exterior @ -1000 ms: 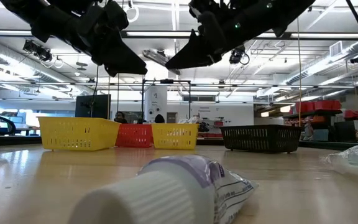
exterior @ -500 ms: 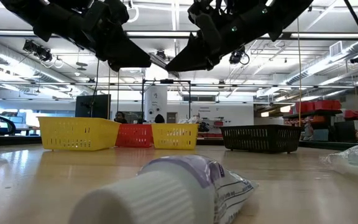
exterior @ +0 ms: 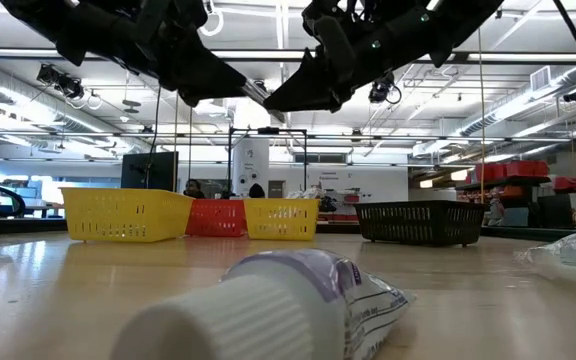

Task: Pick & Place Travel size toiletries
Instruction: Put the nail cutter into the left yellow bin

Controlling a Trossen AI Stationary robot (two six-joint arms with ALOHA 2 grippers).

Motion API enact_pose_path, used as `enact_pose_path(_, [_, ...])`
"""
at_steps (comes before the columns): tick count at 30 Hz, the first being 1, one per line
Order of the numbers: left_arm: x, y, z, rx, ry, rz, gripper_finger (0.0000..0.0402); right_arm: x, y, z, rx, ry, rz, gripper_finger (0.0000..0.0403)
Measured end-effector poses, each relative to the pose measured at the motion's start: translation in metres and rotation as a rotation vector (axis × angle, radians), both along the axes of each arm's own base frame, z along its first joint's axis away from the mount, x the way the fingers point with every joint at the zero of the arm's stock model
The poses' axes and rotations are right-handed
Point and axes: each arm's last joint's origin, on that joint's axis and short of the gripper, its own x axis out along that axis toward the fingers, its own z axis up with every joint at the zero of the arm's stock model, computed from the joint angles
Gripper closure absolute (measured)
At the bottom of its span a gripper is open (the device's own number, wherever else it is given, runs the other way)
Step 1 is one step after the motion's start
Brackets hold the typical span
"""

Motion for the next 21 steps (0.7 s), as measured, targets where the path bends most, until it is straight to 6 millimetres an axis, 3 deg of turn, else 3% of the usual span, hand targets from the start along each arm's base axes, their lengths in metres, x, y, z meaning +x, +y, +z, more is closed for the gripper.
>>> enact_pose_path(21, [0.0010,-0.0004,0.0037,0.033,-0.035,-0.026,0.0248,0.0018,0.0005,0.0040,-0.032,-0.042,0.036,0.0350])
